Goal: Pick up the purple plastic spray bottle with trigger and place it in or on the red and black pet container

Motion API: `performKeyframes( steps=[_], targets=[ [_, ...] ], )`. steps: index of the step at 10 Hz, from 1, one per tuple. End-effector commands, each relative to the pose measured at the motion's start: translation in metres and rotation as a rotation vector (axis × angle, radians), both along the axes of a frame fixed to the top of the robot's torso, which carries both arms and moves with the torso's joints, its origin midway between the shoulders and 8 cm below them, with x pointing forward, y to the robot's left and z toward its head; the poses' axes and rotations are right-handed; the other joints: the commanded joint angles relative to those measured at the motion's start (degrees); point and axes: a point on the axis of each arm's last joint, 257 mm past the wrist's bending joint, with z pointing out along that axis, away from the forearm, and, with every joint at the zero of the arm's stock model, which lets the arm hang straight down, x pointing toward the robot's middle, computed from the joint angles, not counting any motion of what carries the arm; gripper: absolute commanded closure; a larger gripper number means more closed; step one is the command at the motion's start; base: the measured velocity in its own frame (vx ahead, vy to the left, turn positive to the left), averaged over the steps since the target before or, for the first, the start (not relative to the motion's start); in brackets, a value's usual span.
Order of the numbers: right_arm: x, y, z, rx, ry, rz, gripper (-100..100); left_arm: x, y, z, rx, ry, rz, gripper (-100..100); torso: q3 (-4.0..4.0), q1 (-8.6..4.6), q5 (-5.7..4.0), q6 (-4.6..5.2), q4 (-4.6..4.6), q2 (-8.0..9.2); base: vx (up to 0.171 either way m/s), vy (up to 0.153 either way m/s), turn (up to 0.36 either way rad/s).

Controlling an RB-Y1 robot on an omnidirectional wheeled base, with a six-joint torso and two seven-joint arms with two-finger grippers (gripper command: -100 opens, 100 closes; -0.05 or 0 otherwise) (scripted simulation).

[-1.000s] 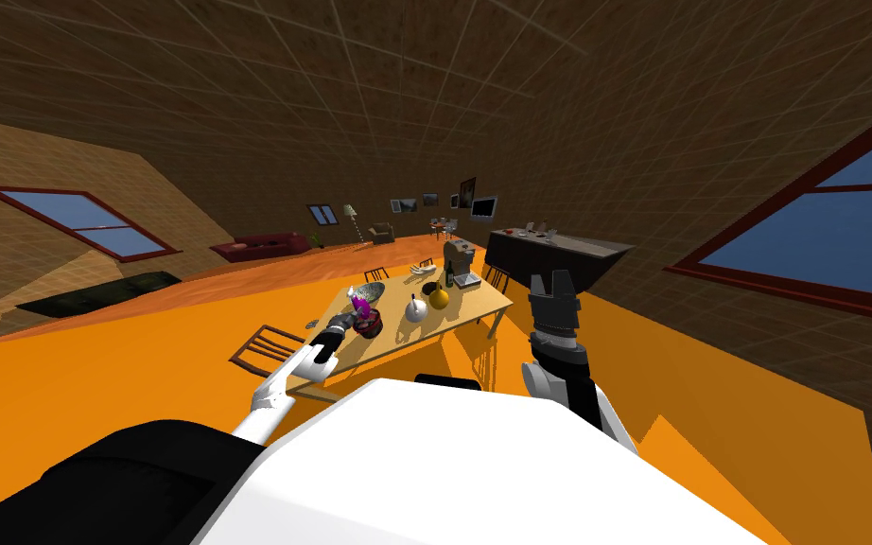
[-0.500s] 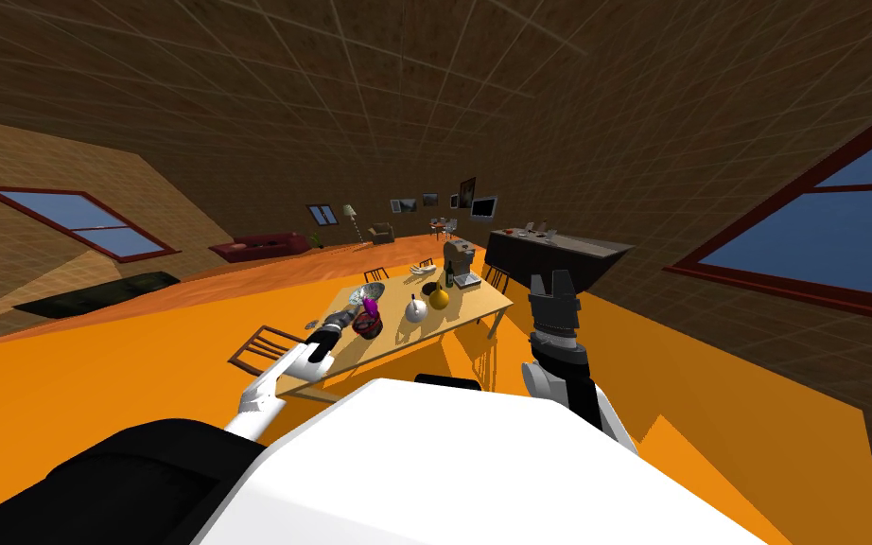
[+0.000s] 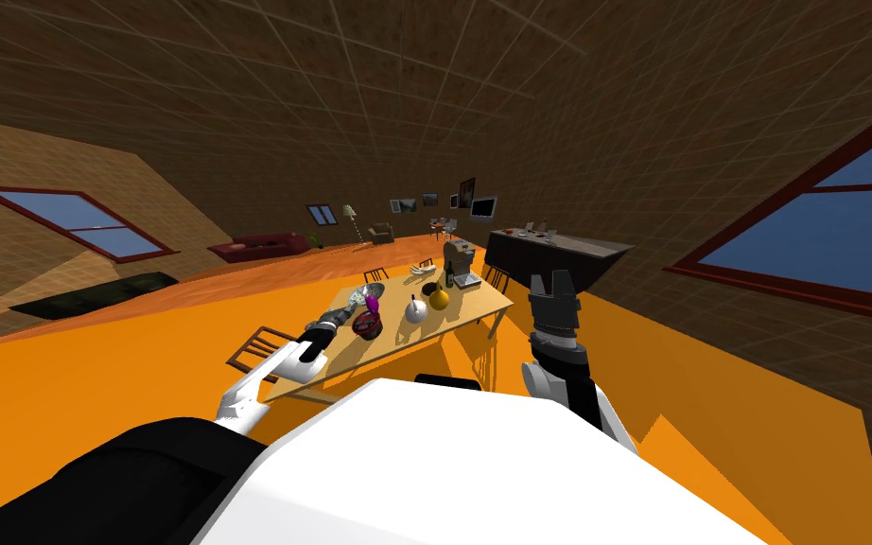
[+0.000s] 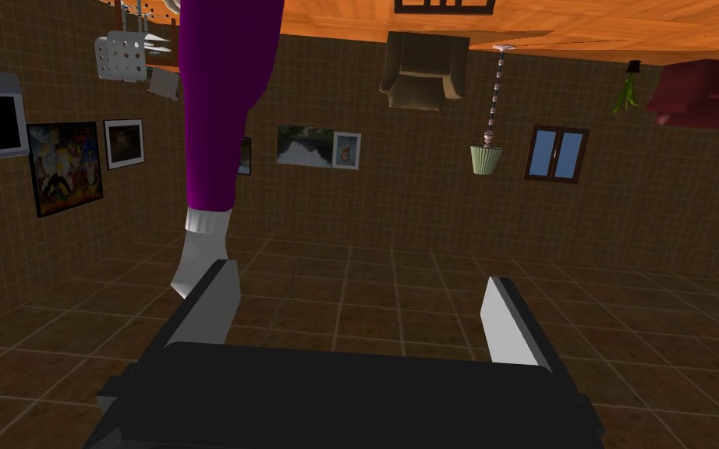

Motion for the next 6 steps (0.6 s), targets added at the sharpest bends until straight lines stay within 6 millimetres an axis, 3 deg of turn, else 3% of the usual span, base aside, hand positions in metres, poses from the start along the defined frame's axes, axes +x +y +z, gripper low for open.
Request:
performKeyframes(
  steps=[1,2,3,6],
  targets=[
    [0.0,0.0,0.0,0.0,0.0,0.0,0,-0.0014,-0.0034,0.0078,-0.002,0.003,-0.001,-100,0.0,0.0,0.0,0.0,0.0,0.0,0.007,0.005,-0.004],
    [0.0,0.0,0.0,0.0,0.0,0.0,0,0.0001,-0.0023,0.0052,-0.001,0.001,-0.002,-100,0.0,0.0,0.0,0.0,0.0,0.0,0.0,0.0,0.0],
    [0.0,0.0,0.0,0.0,0.0,0.0,0,-0.0001,-0.0021,0.0057,-0.002,0.001,0.0,0,0.0,-0.01,0.01,0.0,0.0,0.01,0.0,0.0,0.0],
    [0.0,0.0,0.0,0.0,0.0,0.0,0,-0.0001,-0.0021,0.0056,-0.002,0.001,0.0,0,0.01,-0.01,0.0,0.0,0.0,0.02,0.0,0.0,0.0]
  ],
)
